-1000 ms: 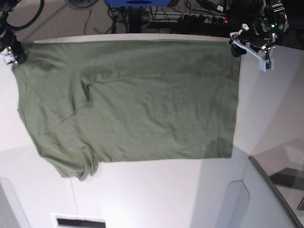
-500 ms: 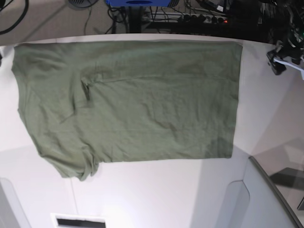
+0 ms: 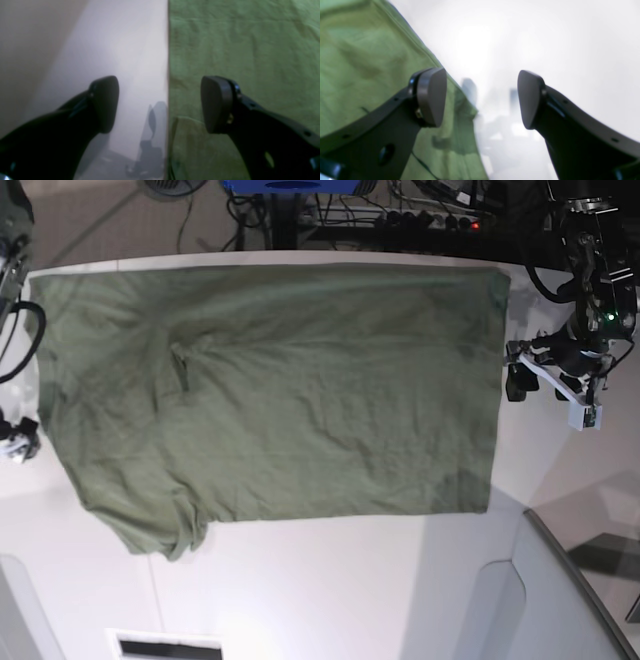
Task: Layout the t-shirt on the table in an organized manner, then fold the t-shirt properly
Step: 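Move the right gripper along the shirt side toward the hem corner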
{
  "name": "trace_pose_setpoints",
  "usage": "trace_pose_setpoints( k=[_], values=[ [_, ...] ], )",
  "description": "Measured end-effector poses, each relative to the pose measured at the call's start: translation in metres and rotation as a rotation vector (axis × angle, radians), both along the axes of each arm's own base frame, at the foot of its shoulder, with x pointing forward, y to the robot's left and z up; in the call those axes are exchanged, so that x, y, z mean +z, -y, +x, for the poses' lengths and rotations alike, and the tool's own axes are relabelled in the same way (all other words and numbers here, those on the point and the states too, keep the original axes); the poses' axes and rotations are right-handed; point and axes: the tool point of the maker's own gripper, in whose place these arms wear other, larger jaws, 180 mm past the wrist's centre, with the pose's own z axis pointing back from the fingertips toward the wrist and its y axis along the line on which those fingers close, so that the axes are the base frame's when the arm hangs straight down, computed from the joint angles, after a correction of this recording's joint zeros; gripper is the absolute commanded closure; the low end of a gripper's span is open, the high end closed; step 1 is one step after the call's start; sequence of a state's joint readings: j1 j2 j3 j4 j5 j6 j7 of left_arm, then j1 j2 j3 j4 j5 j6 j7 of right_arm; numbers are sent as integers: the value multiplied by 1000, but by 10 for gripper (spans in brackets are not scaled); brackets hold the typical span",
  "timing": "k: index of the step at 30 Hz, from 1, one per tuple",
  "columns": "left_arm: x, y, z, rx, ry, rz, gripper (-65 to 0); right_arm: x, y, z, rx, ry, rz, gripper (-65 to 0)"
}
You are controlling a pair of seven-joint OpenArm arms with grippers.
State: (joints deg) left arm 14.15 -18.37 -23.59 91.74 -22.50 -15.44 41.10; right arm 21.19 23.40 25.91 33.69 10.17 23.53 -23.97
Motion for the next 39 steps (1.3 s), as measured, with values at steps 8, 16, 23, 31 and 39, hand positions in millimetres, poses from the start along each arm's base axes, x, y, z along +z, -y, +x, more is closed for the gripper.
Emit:
trace_pose_setpoints(
  k=[8, 16, 23, 31, 39],
  values=[
    [-11, -1, -16, 3, -42, 0, -494, -20, -11, -6, -1, -17, 30, -413],
    [-4, -16, -15, 48, -21, 12, -494, -23, -17, -5, -1, -2, 35, -404],
    [-13, -19, -19, 64, -45, -3, -494, -25, -24, -3, 0, 11, 40, -336],
    [-25, -22, -26, 81, -78, -15, -494, -27, -26, -4, 4, -3, 47, -9],
    [-25, -20, -26, 77, -79, -16, -494, -16, -30, -6, 57, -44, 20, 0]
  ],
)
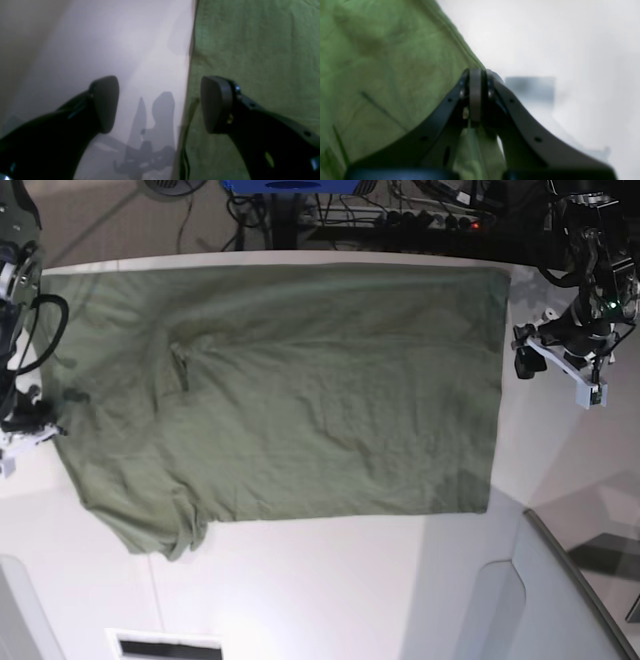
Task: Layout the t-shirt on the table in an organized manner, then fold the t-shirt properly
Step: 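Move the right gripper along the shirt side toward the hem corner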
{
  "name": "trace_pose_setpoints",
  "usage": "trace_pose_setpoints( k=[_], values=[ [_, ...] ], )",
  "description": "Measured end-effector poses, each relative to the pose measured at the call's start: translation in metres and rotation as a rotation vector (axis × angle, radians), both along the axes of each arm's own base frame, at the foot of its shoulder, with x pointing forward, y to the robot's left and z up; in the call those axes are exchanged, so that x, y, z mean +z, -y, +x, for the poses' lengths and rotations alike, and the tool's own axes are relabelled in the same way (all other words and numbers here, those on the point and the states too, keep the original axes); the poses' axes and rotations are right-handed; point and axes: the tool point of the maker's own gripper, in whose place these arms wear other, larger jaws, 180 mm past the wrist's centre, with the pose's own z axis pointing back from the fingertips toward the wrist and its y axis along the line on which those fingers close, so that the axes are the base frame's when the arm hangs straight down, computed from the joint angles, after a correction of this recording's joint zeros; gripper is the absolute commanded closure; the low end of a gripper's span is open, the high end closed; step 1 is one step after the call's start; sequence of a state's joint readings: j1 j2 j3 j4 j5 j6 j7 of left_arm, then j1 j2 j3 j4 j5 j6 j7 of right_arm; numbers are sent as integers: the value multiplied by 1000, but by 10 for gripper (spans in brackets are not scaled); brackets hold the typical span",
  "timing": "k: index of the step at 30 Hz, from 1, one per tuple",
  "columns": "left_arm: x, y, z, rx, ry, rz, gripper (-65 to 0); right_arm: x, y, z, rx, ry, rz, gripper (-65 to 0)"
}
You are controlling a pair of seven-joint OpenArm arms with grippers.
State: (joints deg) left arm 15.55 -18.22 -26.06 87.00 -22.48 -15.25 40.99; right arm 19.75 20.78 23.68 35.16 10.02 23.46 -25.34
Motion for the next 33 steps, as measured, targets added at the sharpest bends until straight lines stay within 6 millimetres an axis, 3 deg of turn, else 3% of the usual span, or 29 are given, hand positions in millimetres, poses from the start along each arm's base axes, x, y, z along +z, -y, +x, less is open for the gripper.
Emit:
trace_pose_setpoints(
  k=[4, 6, 10, 15, 19, 31, 33],
  values=[
    [0, 0, 0, 0, 0, 0, -494, 23, 5, 1, 35, 26, -72, 0],
    [0, 0, 0, 0, 1, -1, -494, 29, -2, -1, 67, 22, -85, 0],
    [1, 1, 2, -1, 4, -1, -494, 29, -22, -15, 106, -29, -81, 0],
    [4, 1, 11, 0, 22, -5, -494, 33, -31, -36, 78, -70, -59, 0],
    [-2, -1, 6, 9, 6, -10, -494, 40, -41, -46, 92, -69, -75, 0],
    [-2, 0, 7, 9, 6, -12, -494, 25, -68, -94, 72, -189, -13, -3],
    [-3, -1, 7, 9, 5, -12, -494, 23, -69, -102, 77, -235, -7, -30]
  ],
)
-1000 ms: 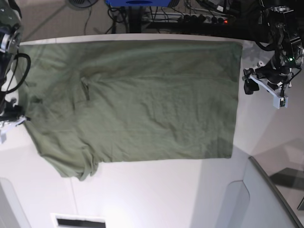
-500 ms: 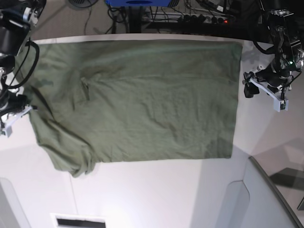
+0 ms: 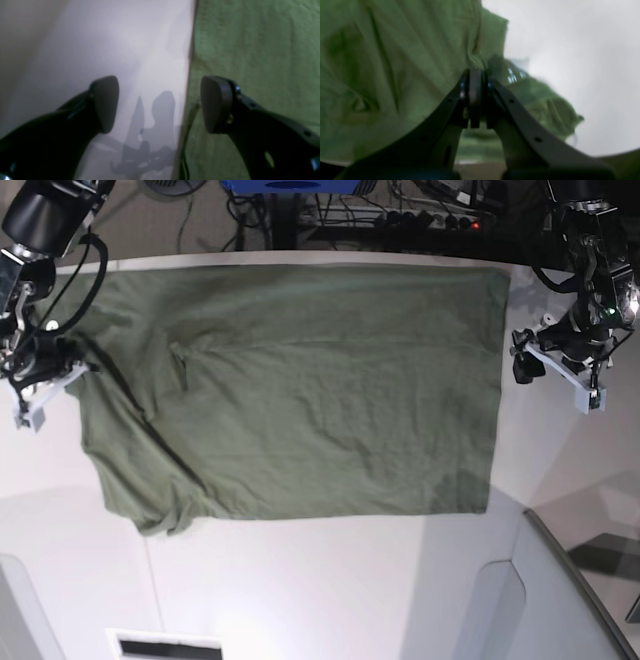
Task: Layout the t-shirt on the table in an organized manner, then fold the t-shirt properly
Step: 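Move the right gripper along the shirt side toward the hem corner, then grasp the hem corner with the right gripper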
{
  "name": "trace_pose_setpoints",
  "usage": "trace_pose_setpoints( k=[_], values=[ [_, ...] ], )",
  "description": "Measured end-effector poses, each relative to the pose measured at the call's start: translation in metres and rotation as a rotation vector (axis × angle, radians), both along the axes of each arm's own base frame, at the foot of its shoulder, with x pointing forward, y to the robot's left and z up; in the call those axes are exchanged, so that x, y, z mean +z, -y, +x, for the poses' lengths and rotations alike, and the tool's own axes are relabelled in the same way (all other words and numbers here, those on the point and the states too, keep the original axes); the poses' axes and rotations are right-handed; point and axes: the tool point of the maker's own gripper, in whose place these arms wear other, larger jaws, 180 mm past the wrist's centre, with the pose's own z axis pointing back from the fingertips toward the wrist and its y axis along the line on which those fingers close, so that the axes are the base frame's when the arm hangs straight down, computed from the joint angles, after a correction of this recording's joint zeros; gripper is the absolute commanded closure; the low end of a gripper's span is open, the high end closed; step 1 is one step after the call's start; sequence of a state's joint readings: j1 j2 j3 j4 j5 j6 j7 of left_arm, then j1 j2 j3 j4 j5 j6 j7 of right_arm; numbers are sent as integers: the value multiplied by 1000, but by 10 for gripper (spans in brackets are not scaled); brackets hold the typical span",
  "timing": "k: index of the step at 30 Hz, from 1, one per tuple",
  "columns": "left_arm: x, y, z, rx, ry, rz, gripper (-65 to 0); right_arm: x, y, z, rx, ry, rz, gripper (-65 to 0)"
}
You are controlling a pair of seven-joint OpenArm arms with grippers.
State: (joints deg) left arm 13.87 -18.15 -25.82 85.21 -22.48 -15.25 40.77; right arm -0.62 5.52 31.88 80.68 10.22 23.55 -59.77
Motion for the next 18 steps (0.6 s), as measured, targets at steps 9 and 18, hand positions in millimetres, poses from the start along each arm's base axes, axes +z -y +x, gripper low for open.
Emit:
trace_pose_setpoints(
  k=[9, 18],
  values=[
    [0, 0, 0, 0, 1, 0, -494, 40, 10, 26, 16, 71, -63, -465],
    [0, 0, 0, 0, 0, -1, -494, 26, 2, 114, 80, 156, 14, -410]
  ],
)
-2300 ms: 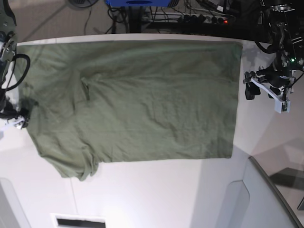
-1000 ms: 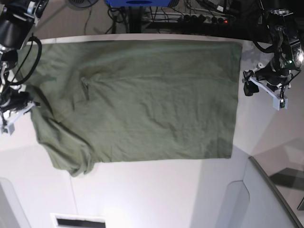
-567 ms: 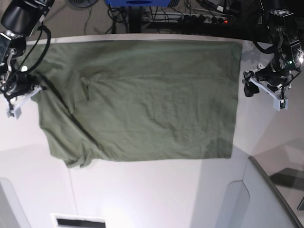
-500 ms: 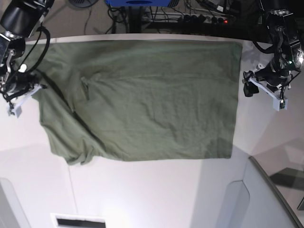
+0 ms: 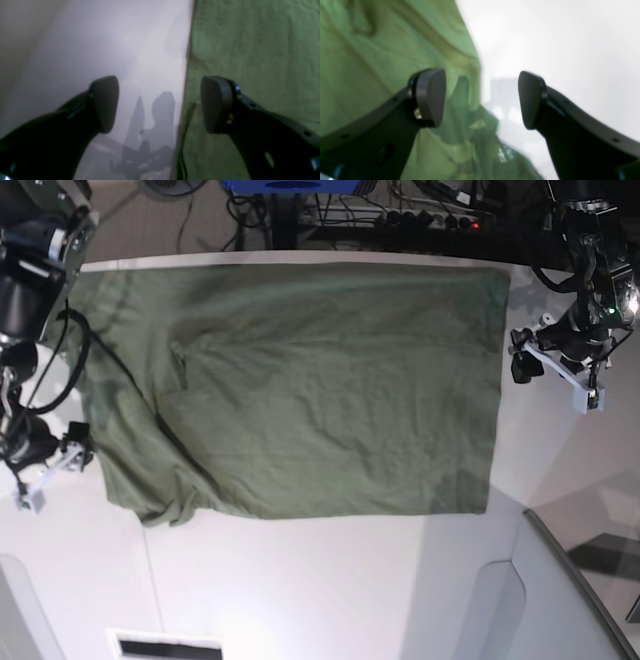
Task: Layout the t-shirt on the table in an organized manner, then fold the t-shirt properly
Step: 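Grasp the hem corner with the right gripper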
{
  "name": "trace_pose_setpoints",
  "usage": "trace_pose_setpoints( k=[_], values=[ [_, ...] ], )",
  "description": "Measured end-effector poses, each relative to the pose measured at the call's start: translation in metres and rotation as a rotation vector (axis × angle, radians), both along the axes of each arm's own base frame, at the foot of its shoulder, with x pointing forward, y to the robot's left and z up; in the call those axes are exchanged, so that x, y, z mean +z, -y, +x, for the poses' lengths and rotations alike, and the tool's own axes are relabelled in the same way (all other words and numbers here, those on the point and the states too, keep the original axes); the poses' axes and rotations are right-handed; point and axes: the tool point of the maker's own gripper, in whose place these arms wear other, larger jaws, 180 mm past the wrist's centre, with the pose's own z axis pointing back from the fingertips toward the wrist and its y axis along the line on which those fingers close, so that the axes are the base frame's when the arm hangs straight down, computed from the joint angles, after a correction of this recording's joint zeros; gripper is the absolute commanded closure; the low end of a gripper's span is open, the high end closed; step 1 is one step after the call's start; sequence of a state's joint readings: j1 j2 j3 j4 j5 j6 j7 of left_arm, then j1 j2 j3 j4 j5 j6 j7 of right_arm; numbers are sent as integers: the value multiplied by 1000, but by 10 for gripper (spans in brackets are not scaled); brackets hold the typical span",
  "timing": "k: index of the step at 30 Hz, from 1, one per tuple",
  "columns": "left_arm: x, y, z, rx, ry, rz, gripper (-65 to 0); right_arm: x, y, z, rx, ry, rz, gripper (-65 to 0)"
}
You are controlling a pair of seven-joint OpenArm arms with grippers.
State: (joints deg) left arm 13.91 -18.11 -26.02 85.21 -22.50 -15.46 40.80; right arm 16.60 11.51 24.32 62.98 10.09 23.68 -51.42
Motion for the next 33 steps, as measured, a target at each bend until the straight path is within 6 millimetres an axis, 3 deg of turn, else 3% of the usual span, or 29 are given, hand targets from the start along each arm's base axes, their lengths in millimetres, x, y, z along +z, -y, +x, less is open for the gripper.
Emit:
trace_pose_setpoints(
  k=[5, 13, 21, 27, 29, 31, 33],
  values=[
    [1, -5, -2, 9, -3, 8, -494, -29, -4, 7, -28, -36, 68, -410],
    [0, -5, -4, 9, -6, 9, -494, -47, -4, 4, -59, -42, 108, -354],
    [1, -5, -2, 9, -2, 8, -494, -47, -1, 4, -64, -34, 104, -251],
    [0, -5, -3, 9, -4, 8, -494, -46, -1, 5, -64, -33, 104, -239],
    [0, -5, -3, 9, -4, 8, -494, -47, -1, 4, -64, -34, 104, -174],
    [0, -5, -3, 9, -4, 8, -494, -46, -1, 5, -65, -31, 105, -9],
    [0, -5, -3, 9, -4, 8, -494, -46, -1, 5, -65, -29, 105, -3]
  ],
)
